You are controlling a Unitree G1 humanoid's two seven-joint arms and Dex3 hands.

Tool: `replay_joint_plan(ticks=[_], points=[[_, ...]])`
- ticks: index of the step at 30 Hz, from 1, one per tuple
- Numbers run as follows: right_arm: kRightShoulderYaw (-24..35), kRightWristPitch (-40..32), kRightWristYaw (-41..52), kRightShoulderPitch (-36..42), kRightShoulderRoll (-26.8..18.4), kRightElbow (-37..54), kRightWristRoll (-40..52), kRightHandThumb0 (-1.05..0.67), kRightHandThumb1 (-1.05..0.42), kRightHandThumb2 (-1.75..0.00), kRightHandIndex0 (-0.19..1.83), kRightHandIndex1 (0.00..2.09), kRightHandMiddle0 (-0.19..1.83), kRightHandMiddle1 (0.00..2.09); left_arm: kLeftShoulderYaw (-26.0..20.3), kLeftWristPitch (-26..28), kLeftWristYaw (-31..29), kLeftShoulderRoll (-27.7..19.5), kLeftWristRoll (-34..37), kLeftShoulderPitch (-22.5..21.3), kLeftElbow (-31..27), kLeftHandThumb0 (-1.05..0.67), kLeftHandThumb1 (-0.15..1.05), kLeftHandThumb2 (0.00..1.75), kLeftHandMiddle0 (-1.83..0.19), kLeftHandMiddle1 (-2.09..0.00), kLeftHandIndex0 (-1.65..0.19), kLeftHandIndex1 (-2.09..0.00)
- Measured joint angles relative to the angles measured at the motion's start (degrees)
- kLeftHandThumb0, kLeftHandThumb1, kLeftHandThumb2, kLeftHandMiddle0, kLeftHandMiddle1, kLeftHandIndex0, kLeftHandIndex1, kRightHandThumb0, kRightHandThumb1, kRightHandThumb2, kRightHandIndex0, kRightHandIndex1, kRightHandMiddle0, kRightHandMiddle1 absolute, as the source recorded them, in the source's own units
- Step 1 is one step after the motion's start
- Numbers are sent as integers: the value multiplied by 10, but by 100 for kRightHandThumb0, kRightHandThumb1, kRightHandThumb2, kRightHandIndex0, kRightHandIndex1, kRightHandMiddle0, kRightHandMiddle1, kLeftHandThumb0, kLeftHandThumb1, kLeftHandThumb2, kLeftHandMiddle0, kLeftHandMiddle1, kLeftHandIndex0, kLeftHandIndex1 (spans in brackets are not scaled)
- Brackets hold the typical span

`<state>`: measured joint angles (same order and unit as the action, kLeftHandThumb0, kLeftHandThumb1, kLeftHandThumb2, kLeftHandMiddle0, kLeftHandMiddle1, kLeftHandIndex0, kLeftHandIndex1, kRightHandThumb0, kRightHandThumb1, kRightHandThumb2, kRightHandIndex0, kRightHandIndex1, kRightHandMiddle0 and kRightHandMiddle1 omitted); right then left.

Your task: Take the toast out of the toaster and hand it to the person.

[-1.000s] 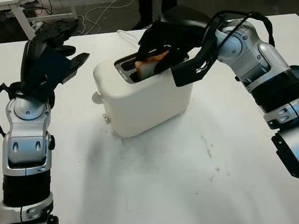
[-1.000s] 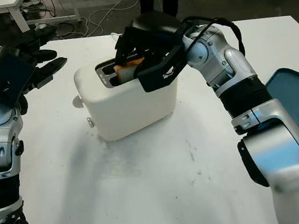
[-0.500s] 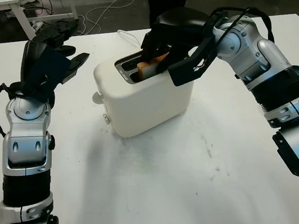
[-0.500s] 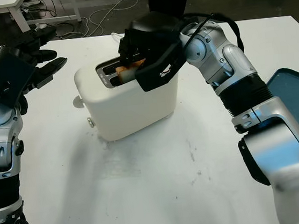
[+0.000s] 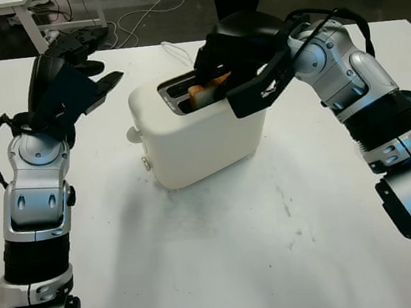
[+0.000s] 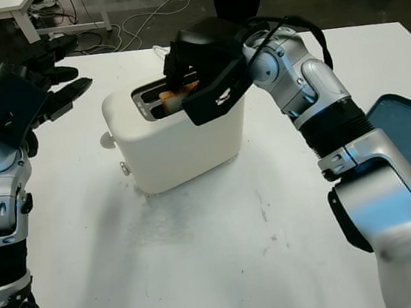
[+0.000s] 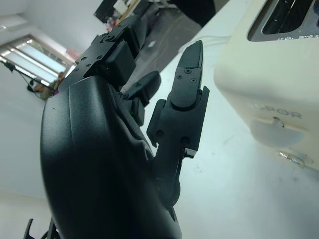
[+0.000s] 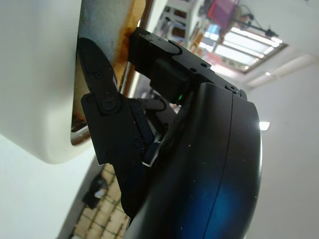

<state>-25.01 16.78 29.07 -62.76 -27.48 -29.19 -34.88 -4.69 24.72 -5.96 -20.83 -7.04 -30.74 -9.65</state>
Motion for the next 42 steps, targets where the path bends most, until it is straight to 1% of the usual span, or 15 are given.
replay_joint_plan(ticks=[2,4,5,7,9,10,12,14,18,23,26,31,35,39,42], points=[[-6,5,-10,0,-2,-1,-4,-57,-76,-1,87,166,79,135,-1,0,0,0,0,0,0,-27,92,14,-27,-82,-56,-5],[-10,11,-22,2,-4,-3,-14,-58,-79,-1,87,172,72,154,-1,0,0,0,0,0,0,-27,92,13,-27,-83,-57,-5],[-13,15,-30,4,-5,-5,-22,-58,-80,-1,89,174,66,156,-1,0,0,0,0,0,0,-27,92,13,-28,-83,-57,-6],[-21,27,-61,10,-8,-9,-40,-55,-84,-1,91,174,65,142,-1,0,0,0,0,0,0,-27,92,13,-28,-83,-57,-6],[-28,47,-97,12,-12,-15,-56,-52,-89,-1,97,174,67,155,-1,0,0,0,0,0,0,-27,92,13,-28,-83,-57,-6],[-31,57,-116,13,-14,-21,-66,-52,-90,-4,100,175,70,163,-1,0,0,0,0,0,0,-27,92,13,-28,-83,-57,-6],[-37,74,-151,14,-16,-31,-82,-51,-92,-20,105,175,77,172,-1,0,0,0,0,0,0,-27,92,13,-28,-82,-56,-5],[-42,87,-175,12,-17,-42,-89,-49,-92,-27,107,175,80,174,0,0,0,0,0,0,0,-28,92,13,-28,-82,-57,-5],[-41,103,-194,9,-18,-57,-89,-46,-92,-39,101,175,81,169,0,0,0,0,-1,0,0,-27,92,13,-28,-82,-56,-5],[-29,105,-204,7,-14,-67,-85,-45,-92,-41,108,175,81,174,-1,0,0,0,-1,0,0,-28,92,13,-28,-81,-56,-5],[-17,105,-204,7,-9,-74,-78,-43,-92,-36,110,175,83,175,-1,4,0,0,0,0,0,-28,92,14,-27,-79,-55,-5],[36,89,-204,-4,9,-87,-29,-43,-92,-37,109,175,82,175,0,14,0,0,-1,0,-1,-27,92,14,-28,-78,-55,-4],[92,71,-172,-42,25,-122,55,-42,-92,-42,107,175,80,175,0,15,0,0,0,0,-2,-28,92,14,-29,-77,-56,-5],[134,69,-150,-83,24,-165,116,-47,-92,-44,107,175,80,175,-1,18,1,0,0,0,-3,-27,92,14,-29,-76,-56,-4],[153,69,-158,-103,22,-192,123,-51,-92,-44,106,175,81,175,-1,18,1,0,0,0,-3,-26,92,14,-29,-76,-55,-4]])
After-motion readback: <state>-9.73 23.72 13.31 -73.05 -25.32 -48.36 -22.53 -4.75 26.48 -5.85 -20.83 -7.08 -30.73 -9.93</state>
